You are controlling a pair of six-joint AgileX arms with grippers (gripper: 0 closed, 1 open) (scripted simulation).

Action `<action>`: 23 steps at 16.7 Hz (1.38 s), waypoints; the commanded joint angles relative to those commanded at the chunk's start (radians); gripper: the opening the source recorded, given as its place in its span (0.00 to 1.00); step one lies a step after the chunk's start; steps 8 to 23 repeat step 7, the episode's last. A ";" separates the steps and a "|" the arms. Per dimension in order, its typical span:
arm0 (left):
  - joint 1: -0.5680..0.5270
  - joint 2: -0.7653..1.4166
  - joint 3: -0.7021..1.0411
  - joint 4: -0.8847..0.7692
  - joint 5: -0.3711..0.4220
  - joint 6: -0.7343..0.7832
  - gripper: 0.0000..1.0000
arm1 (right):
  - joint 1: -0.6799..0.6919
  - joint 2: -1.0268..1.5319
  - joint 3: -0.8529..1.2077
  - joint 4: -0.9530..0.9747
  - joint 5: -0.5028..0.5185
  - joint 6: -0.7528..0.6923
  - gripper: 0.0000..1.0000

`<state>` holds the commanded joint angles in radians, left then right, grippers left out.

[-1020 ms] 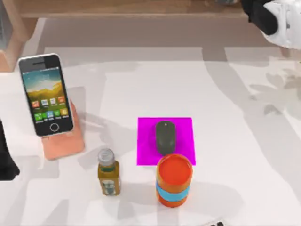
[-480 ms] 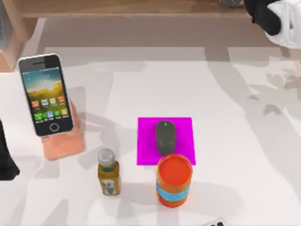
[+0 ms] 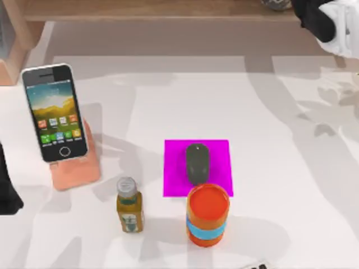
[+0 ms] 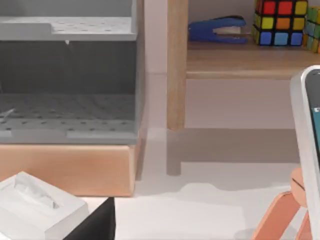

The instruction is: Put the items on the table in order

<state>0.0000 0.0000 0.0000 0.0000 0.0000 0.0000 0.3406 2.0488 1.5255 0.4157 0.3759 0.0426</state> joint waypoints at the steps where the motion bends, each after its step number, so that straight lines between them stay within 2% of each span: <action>1: 0.000 0.000 0.000 0.000 0.000 0.000 1.00 | 0.000 0.000 0.000 0.000 0.000 0.000 0.98; 23: 0.000 0.000 0.000 0.000 0.000 0.000 1.00 | 0.000 0.000 0.000 0.000 0.000 0.000 1.00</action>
